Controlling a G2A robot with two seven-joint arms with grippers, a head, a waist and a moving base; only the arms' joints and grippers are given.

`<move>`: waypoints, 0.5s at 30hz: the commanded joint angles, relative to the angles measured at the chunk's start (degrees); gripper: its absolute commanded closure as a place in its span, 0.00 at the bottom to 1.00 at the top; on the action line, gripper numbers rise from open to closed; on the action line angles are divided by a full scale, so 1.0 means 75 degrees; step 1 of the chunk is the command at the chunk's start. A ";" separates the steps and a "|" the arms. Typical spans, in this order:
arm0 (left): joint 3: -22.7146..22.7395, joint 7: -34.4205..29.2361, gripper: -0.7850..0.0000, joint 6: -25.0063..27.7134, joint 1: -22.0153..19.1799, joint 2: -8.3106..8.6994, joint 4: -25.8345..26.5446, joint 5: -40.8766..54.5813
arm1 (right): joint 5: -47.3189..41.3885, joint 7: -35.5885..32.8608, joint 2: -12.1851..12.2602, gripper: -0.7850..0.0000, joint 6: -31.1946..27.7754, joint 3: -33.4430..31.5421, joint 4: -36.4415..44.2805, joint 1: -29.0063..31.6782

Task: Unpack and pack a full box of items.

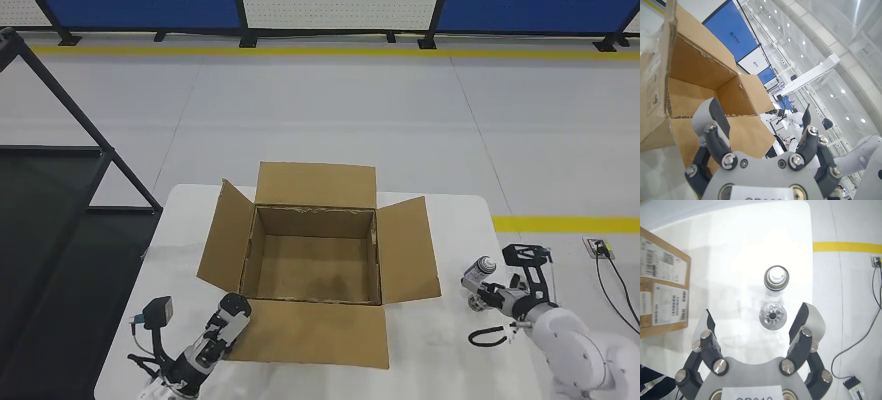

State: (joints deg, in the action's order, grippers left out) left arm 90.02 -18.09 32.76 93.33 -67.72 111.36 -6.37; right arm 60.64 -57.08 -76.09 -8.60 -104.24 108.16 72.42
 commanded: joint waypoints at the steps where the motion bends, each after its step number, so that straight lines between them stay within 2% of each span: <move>1: 0.0015 0.0033 0.00 0.0089 0.0040 0.0002 0.0001 0.0077 | -0.0283 0.0115 0.0016 0.00 -0.0131 -0.0059 0.0276 0.0140; 7: -0.0162 -0.0439 0.00 0.0204 -0.0013 0.0025 -0.0220 0.0363 | -0.0702 0.0175 0.0056 0.00 0.0095 -0.0176 0.1309 0.0504; 15: -0.0162 -0.0439 0.00 0.0204 -0.0013 0.0025 -0.0220 0.0363 | -0.0702 0.0175 0.0056 0.00 0.0095 -0.0176 0.1309 0.0504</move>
State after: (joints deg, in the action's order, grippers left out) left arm 88.81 -21.38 34.29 93.23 -67.53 109.71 -3.65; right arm 55.37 -55.78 -75.67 -7.89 -105.56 117.98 76.20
